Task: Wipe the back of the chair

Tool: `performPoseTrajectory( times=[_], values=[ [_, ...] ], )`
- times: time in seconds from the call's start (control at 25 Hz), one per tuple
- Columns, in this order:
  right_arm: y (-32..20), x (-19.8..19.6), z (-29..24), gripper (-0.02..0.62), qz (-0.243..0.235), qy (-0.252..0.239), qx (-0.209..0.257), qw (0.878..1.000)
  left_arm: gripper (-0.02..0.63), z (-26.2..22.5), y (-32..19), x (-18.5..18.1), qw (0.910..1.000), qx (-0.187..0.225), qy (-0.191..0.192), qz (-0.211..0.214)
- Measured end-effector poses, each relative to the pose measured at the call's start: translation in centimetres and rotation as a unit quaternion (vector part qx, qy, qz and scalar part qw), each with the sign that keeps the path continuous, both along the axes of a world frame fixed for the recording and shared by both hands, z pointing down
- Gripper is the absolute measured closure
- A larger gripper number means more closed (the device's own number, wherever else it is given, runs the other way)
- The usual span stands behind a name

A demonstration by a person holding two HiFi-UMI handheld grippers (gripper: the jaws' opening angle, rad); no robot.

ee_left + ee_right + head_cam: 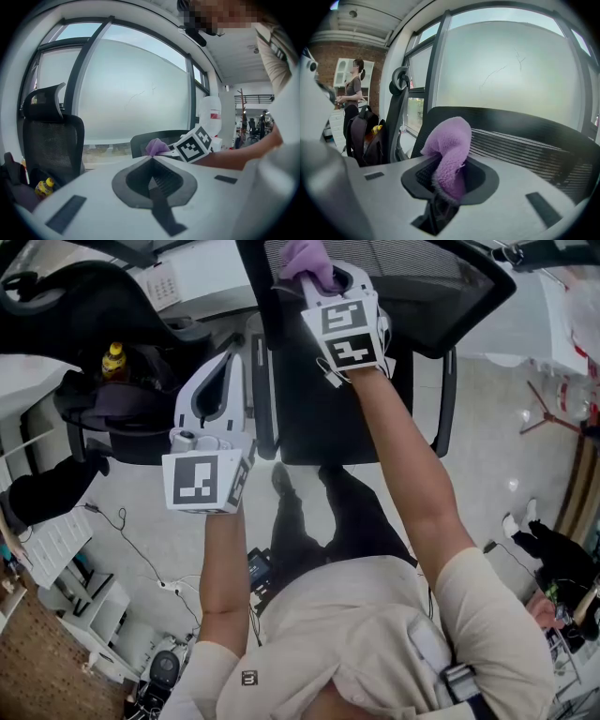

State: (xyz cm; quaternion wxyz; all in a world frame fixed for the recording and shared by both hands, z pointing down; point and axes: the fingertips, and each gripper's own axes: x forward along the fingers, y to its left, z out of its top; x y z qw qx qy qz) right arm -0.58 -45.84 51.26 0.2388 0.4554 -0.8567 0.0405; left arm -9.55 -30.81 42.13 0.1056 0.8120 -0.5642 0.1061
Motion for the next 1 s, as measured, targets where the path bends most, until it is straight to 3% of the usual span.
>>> performPoseTrajectory(
  times=[0.36, 0.52, 0.8, 1.0],
  values=[
    [-0.1, 0.3, 0.0, 0.511, 0.001, 0.000, 0.002, 1.000, 0.600, 0.2, -0.3, 0.6, 1.0000, -0.001, -0.002, 0.004],
    [-0.3, 2.4, -0.1, 0.512, 0.021, 0.002, 0.003, 1.000, 0.600, 0.1, -0.6, 1.4, 0.9999, -0.001, -0.004, 0.012],
    [-1.0, 14.1, 0.7, 0.511, 0.112, 0.004, -0.007, 0.994, 0.600, -0.6, -2.0, 5.8, 0.9988, 0.004, -0.010, 0.048],
    [-0.6, 25.7, 1.0, 0.511, 0.213, 0.011, -0.012, 0.977, 0.600, -0.7, -2.8, 10.0, 0.9966, 0.004, -0.011, 0.081]
  ],
)
